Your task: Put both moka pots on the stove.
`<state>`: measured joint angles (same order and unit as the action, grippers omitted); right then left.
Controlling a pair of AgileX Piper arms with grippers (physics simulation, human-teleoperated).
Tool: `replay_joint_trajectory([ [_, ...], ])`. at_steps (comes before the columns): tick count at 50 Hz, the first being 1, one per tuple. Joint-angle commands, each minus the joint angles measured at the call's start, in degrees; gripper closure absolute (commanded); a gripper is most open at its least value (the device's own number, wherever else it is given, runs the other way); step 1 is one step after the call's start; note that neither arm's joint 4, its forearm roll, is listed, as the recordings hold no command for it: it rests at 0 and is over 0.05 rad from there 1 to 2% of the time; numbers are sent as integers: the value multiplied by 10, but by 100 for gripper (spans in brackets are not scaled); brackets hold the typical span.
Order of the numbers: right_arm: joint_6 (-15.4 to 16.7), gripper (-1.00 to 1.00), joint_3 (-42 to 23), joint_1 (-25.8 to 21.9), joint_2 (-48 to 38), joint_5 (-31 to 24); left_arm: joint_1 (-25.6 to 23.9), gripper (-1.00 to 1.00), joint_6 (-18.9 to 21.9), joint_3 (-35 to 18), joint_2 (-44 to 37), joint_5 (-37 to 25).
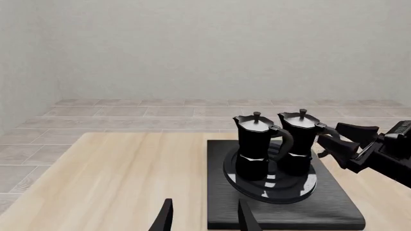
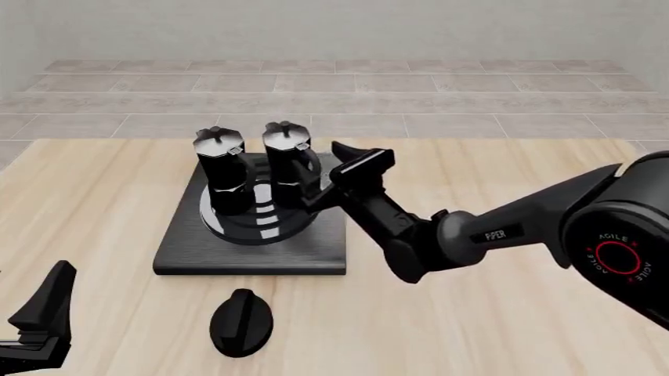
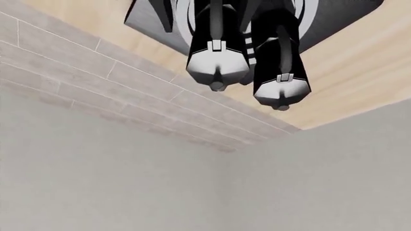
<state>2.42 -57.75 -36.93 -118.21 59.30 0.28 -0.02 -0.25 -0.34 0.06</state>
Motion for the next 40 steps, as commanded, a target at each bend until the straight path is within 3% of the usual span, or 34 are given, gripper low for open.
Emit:
replay_joint_trajectory([
  [1,0,-100,20,2,13,0,0,-100,0,0,0,0],
  [40,-11,-100,97,-14,112,4,0,-100,0,0,0,0],
])
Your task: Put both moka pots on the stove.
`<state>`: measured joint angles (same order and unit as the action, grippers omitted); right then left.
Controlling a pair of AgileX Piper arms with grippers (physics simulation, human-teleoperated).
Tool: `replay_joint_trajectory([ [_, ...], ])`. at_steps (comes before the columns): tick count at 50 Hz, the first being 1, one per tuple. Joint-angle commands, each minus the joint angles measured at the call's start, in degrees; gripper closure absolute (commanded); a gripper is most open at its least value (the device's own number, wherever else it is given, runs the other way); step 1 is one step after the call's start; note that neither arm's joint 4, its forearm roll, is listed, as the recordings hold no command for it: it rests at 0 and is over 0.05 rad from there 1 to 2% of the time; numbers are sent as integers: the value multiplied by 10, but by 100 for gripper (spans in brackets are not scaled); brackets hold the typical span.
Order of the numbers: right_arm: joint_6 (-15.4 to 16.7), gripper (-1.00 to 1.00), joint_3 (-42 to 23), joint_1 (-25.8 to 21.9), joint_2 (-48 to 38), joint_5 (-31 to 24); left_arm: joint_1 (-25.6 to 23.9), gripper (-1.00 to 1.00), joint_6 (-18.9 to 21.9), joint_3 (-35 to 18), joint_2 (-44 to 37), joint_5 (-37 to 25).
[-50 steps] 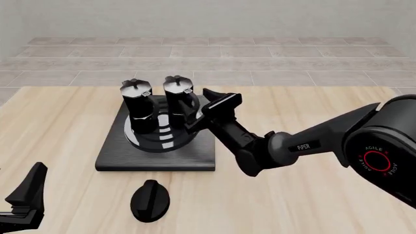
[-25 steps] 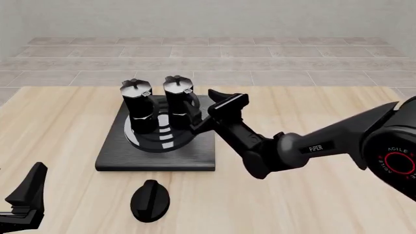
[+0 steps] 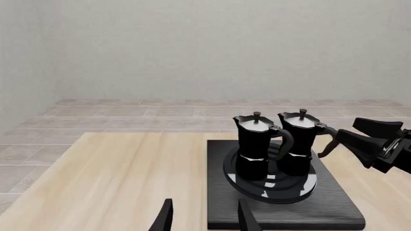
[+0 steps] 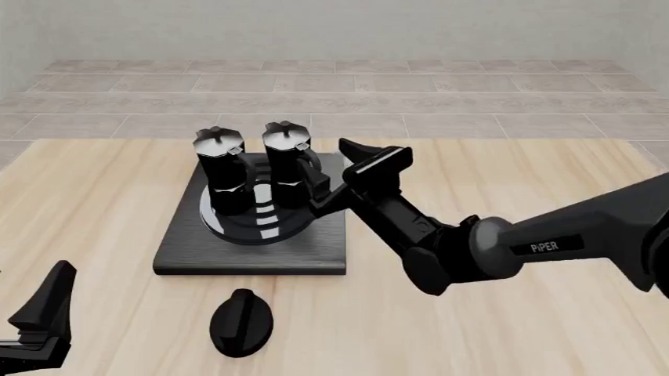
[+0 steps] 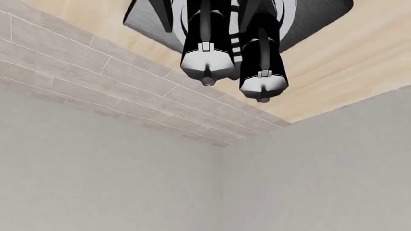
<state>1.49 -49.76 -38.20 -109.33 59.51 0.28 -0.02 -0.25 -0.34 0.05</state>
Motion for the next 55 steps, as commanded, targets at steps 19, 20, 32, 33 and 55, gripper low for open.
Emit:
replay_joint_trajectory([
  [19,-10,-100,49,-7,77,-7,0,-100,0,0,0,0],
  [20,-11,-100,49,-6,78,-7,0,-100,0,0,0,0],
  [32,-12,-100,59,-4,98,-13,0,-100,0,0,0,0],
  [33,-12,-100,60,-4,102,-13,0,-100,0,0,0,0],
  [55,-7,-100,82,-4,140,-20,0,-100,0,0,0,0],
])
